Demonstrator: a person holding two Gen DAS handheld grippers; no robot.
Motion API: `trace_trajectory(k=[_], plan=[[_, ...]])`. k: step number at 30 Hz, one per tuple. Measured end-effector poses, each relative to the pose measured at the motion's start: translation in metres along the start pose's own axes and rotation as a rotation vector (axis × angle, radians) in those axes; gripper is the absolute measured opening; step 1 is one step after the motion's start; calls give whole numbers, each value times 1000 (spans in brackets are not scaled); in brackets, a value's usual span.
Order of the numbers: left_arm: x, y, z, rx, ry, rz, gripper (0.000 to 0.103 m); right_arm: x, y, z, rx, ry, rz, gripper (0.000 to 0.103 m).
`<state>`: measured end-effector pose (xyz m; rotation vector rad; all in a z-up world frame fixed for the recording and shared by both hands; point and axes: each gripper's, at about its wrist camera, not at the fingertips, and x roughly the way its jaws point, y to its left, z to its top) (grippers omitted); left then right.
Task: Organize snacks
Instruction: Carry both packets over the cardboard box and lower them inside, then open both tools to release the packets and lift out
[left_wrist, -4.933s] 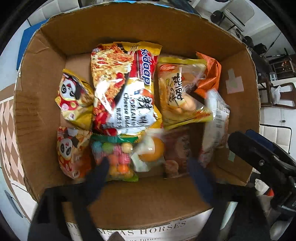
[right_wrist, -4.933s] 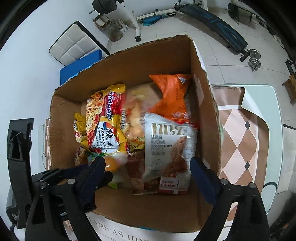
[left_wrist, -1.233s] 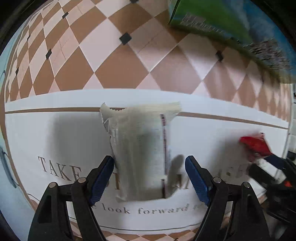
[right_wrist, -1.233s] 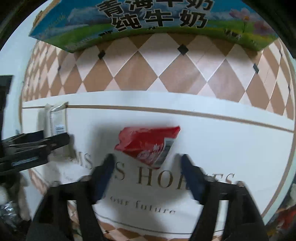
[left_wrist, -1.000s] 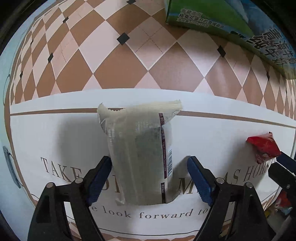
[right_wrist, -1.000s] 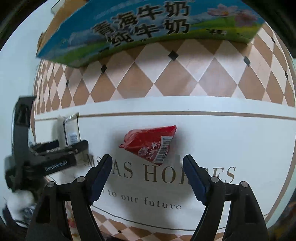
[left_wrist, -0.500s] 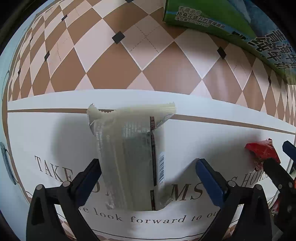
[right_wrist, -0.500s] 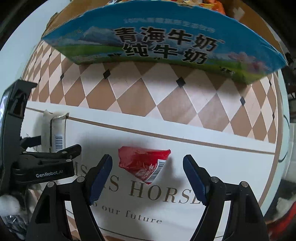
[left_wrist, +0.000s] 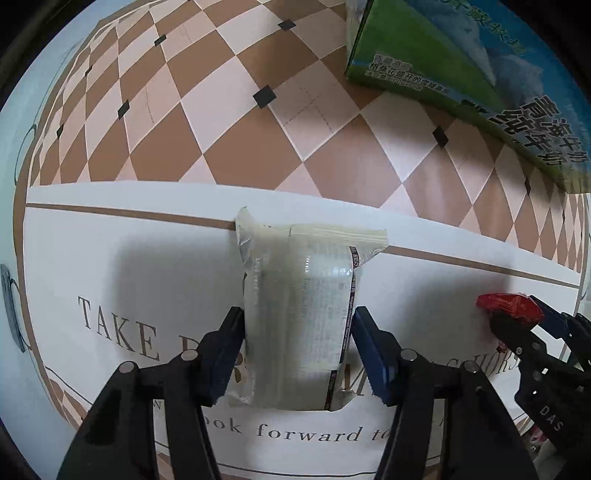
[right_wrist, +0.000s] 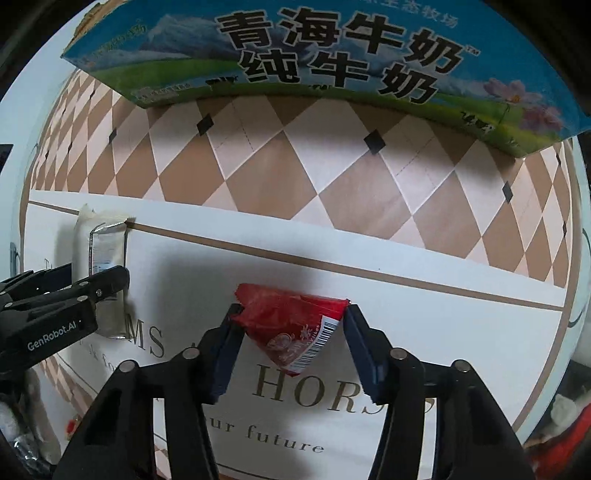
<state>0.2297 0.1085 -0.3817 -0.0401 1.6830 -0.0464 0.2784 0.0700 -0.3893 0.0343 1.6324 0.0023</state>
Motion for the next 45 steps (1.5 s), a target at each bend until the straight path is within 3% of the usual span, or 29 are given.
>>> trace_trajectory(k=[7,15,21,26,31,35,45], plan=[[-11,-9,0,2,-19,-19,57,-19,-24,-14,53,-26,66,53],[-80,-38,-1,54,-122,-108,57,-76,-69,-13,134,-107,189,53],[-153,-74,23,110,-225,-188,57,-144,-99,2,191,-217,269,53],[-191,-103,69,160,-280,-214,57,-193,-119,36,213,-312,289,53],[-190,-132,128,165,-273,-208,57,-205,-142,82,250,-354,278,53],[-170,-149,179,167,-221,-195,57,-186,-158,122,277,-341,249,53],[-107,-168,239,186,-104,-129,59,-126,-173,184,280,-247,214,53]])
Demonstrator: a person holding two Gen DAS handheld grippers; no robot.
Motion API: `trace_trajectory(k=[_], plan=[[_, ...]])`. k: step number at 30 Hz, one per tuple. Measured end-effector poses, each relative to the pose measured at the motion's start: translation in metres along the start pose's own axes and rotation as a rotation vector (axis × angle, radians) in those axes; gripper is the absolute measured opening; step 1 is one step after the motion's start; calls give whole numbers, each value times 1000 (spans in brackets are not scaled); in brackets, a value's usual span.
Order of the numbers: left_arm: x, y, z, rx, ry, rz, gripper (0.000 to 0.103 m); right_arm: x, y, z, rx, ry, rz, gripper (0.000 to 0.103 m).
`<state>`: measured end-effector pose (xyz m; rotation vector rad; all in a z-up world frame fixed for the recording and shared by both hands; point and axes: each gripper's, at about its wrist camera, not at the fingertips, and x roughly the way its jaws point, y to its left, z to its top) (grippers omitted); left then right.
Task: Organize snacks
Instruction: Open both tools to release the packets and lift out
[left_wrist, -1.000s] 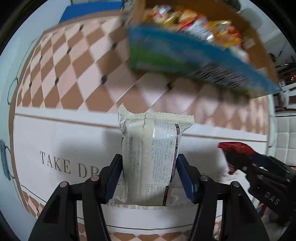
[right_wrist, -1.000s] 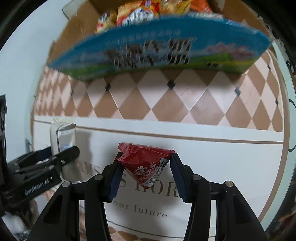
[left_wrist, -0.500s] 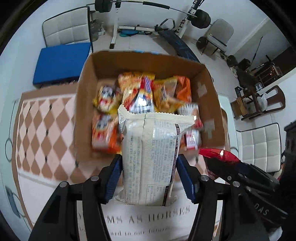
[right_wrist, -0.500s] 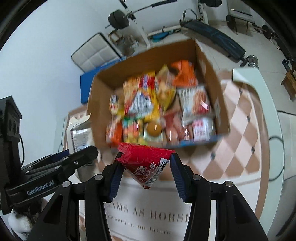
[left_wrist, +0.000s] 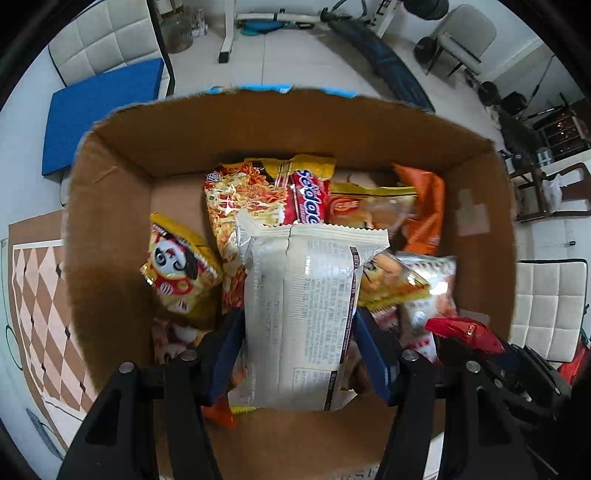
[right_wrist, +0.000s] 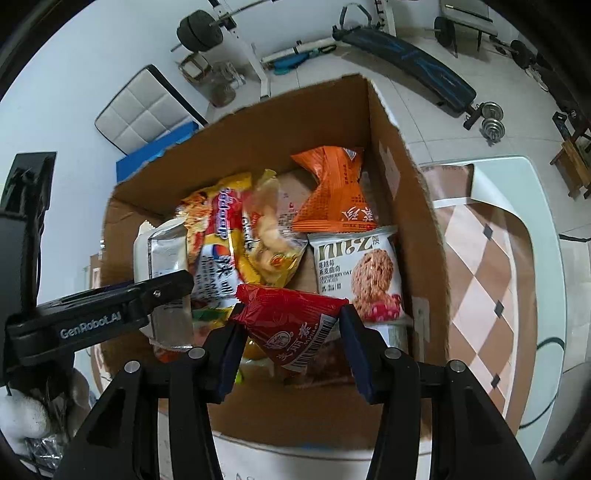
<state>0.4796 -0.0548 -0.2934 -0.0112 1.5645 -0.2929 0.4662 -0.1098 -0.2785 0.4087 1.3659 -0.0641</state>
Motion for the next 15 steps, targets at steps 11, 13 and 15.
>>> trace_trajectory(k=[11,13,15], plan=[[12,-2,9,3,43,-10,84,22,-4,10,34,64,-4,93],[4,-1,7,6,22,5,90,15,-1,10,17,44,-35,95],[-2,1,6,-6,10,-1,93,10,-1,10,11,38,-60,95]])
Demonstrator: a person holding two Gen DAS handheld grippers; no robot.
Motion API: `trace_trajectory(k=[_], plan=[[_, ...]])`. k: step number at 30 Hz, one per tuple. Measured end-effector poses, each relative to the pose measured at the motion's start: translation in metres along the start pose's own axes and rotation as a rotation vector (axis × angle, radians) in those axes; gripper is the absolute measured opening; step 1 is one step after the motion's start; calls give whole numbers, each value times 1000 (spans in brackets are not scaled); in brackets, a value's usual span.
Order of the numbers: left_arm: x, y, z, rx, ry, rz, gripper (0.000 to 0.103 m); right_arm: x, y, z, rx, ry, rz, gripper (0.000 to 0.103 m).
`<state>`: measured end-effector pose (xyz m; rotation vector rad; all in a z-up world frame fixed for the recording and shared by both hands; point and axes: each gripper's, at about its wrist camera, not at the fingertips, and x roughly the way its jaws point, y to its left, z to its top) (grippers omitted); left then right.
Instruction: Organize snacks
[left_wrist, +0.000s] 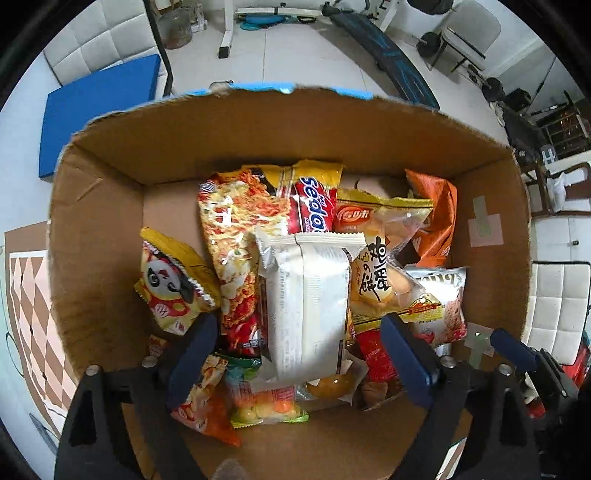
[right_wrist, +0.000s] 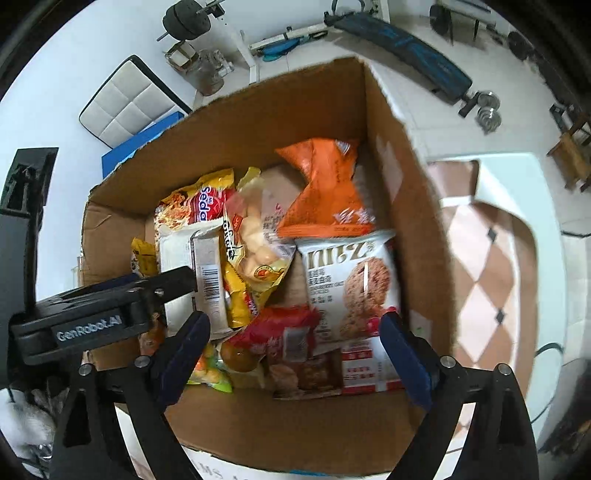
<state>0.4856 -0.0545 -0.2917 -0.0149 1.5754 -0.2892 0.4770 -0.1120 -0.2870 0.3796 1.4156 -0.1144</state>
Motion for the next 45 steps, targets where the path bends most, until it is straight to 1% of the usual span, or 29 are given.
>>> trace_trajectory(k=[4,5,7,9,13,18,23,27,32,37,39,45], plan=[[-17,9,-4,-26,-34,-19,94,-11,-2,-3,-19,-11,-60,95],[-20,10,-7,-31,-45,-19,94,-14,-3,-4,-20,-15,-64,95],[-27,14,-15,-31,-63,-23,99,-21,-6,-8,-23,-28,-82,95],[-35,15,-24,-29,-74,-30,100,-27,-7,-12,-33,-44,-91,97],[-46,5,-39,-11,-96,-8,100,-43,-7,-24,-47,-63,-108,97],[-71,-1,-73,-11,-154,12,100,-69,-6,-48,-72,-99,-124,98],[-104,-8,-111,-18,-245,36,100,-101,-2,-83,-109,-150,-130,98],[-136,-12,-147,-27,-320,52,100,-127,2,-114,-131,-183,-121,98],[-175,-15,-193,-26,-420,84,100,-166,8,-155,-174,-246,-121,98],[-203,-19,-234,-23,-478,93,100,-203,12,-193,-190,-301,-103,98],[-214,-24,-254,-13,-504,109,100,-218,13,-207,-192,-320,-96,98],[-240,-31,-296,-1,-541,120,100,-261,17,-249,-201,-381,-87,98]])
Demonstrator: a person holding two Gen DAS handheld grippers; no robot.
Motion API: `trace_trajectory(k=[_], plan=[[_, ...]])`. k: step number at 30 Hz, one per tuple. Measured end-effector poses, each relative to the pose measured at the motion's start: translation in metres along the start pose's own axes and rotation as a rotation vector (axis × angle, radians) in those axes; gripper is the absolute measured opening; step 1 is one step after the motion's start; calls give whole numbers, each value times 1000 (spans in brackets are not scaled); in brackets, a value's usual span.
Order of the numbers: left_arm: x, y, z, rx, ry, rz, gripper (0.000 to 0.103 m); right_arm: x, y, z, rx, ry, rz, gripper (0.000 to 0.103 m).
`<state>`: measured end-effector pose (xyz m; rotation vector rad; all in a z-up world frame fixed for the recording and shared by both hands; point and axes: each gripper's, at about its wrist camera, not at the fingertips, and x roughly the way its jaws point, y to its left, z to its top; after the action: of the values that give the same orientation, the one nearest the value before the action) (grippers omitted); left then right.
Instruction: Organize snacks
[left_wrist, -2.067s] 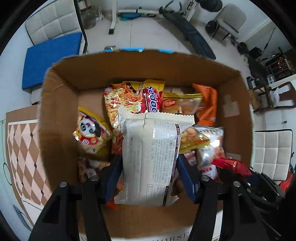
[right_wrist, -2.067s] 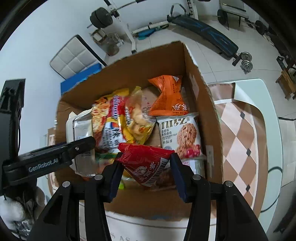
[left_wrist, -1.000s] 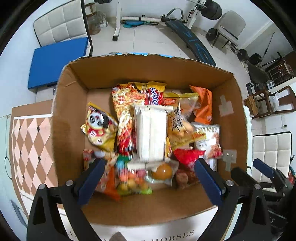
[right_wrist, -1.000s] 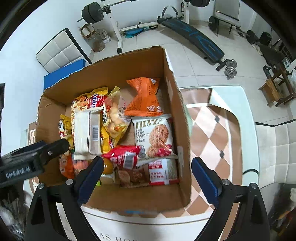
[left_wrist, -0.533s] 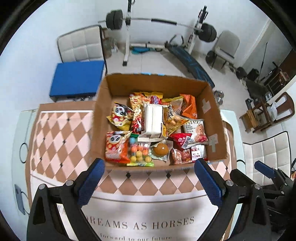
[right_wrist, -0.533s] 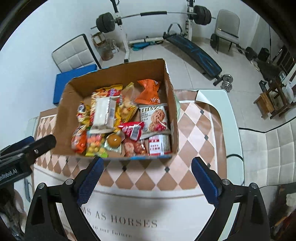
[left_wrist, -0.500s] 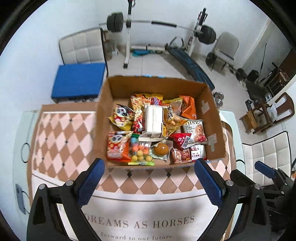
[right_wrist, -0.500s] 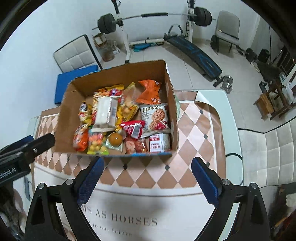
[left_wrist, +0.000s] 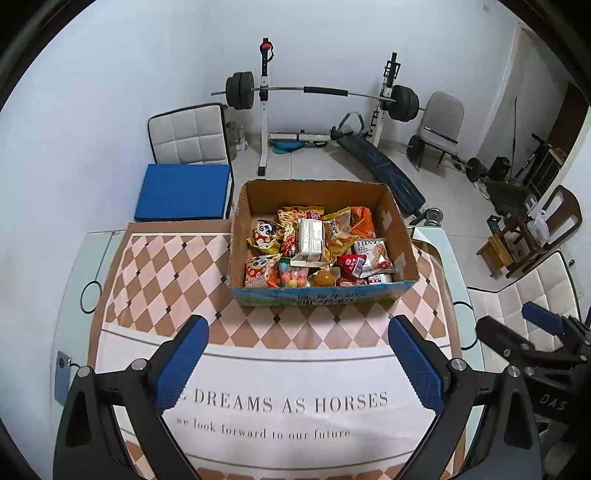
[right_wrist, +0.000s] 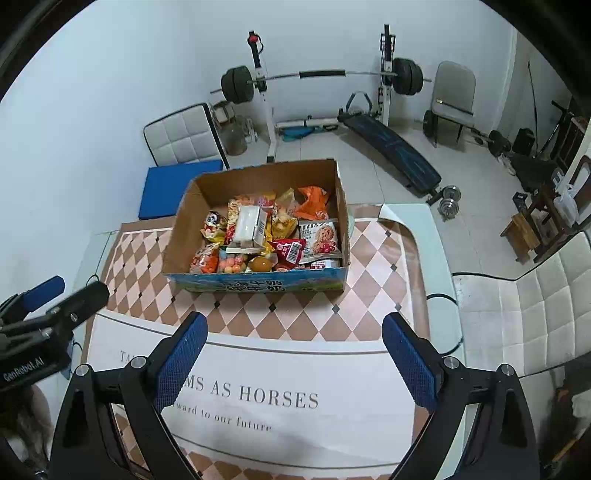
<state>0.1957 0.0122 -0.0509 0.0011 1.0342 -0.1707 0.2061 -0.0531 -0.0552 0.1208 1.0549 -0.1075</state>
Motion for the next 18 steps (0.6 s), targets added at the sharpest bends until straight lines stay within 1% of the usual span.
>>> trace_trajectory(k=[6,11,15,18], plan=[[-42,-4,-14,18,-66,21,100,-51,7,-19,-7,-52,-6,98],[-70,-4,-21,23,-114,16,100,-86,11,-29,6,-92,-2,98],[-85,-3,-23,21,-139,19,100,-107,15,-33,2,-120,-6,98],[-90,-3,-25,18,-149,22,100,-116,16,-33,2,-129,-9,98]])
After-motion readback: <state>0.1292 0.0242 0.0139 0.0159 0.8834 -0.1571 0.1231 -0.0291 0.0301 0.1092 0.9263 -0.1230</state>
